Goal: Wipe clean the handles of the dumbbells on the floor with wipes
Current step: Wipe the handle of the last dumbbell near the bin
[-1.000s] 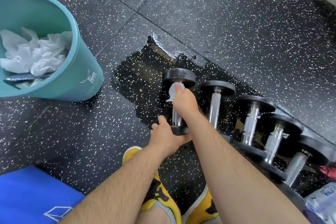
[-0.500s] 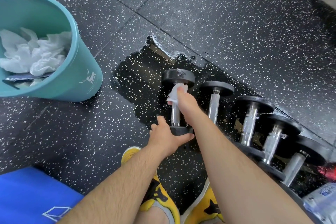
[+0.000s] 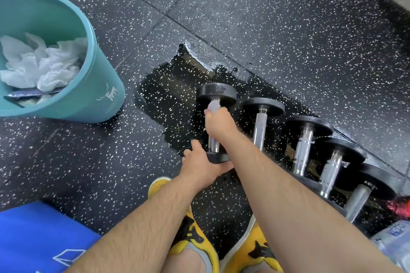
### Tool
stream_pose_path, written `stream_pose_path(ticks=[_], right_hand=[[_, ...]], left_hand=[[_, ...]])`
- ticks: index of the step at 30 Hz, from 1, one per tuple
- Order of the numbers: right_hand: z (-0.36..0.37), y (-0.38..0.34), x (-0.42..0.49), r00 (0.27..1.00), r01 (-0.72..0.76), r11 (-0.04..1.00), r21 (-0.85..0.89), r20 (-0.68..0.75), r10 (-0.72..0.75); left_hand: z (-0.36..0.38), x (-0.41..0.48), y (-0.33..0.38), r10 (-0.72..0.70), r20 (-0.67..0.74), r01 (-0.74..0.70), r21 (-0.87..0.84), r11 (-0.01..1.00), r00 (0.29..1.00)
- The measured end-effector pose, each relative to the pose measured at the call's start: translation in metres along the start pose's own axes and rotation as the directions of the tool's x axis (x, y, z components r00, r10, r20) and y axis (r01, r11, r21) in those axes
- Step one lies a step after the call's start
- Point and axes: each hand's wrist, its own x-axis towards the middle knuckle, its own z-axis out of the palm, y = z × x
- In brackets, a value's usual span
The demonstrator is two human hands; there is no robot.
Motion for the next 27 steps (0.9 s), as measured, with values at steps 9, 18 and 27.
stream_pose_path(ticks=[9,18,27], right_hand=[[0.009,0.011,-0.008,0.999,-0.007,0.985,-0.172,-0.032,0.002],[-0.004,0.018,-0.005,0.992,0.107,0.990,0.092,0.059,-0.113],[0.003,0.014,-0.035,0.994,0.107,0.990,-0.090,0.018,-0.106]], left_hand=[[0.000,0.000,0.001,-0.014,-0.012,0.014,0.023,1.000,1.000],[0.000,-0.002,0.002,-0.009,-0.018,0.010,0.013,1.000,1.000],[-0.004,-0.005,0.003,0.000,0.011,0.000,0.002,1.000,1.000]])
